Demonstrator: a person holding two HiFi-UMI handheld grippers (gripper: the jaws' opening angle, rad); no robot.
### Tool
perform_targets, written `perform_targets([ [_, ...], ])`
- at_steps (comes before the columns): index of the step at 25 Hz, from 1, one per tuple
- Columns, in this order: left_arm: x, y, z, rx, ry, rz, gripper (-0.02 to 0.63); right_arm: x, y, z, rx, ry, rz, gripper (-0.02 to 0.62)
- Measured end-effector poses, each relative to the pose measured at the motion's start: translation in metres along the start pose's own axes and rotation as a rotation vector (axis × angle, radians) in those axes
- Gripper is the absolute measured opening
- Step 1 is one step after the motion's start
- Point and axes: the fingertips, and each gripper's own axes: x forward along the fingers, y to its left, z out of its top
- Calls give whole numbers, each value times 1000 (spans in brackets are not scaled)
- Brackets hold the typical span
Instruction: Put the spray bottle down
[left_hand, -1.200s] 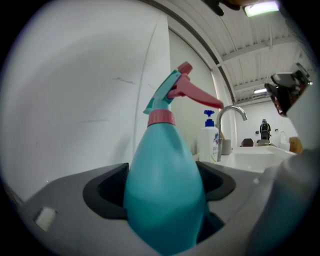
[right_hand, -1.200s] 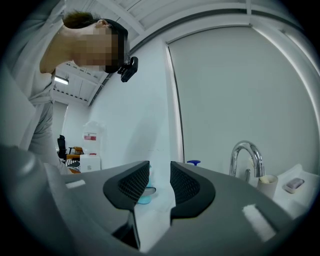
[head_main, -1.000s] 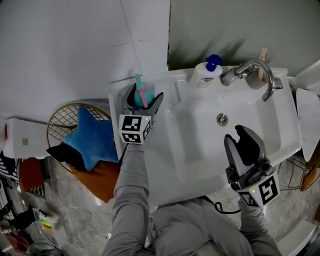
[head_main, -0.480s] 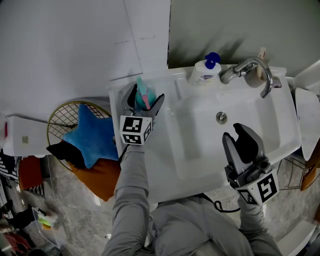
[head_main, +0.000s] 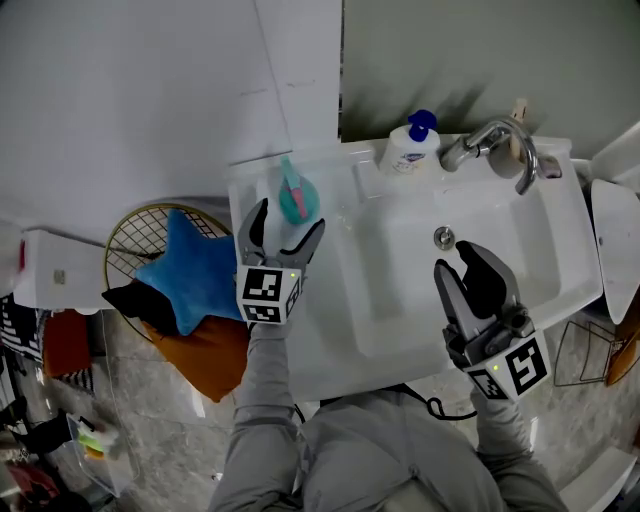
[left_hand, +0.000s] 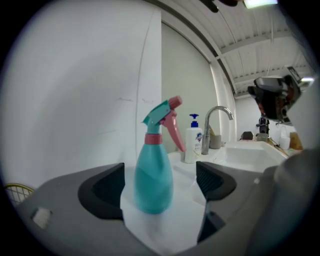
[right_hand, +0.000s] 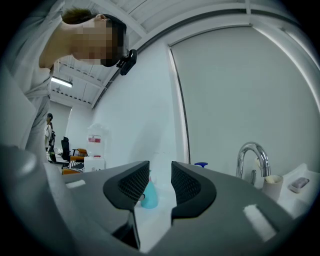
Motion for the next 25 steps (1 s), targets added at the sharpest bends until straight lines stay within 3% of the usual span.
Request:
perform_targets([
  [6, -55, -13, 27, 23, -84, 24, 474, 3, 13, 0, 6, -6, 30, 128],
  [15, -149, -54, 101, 61, -190, 21, 473, 10, 31, -6, 45, 15, 73, 129],
  [25, -218, -50, 115, 93, -249, 120, 472, 4, 42, -4, 34, 29, 49, 129],
])
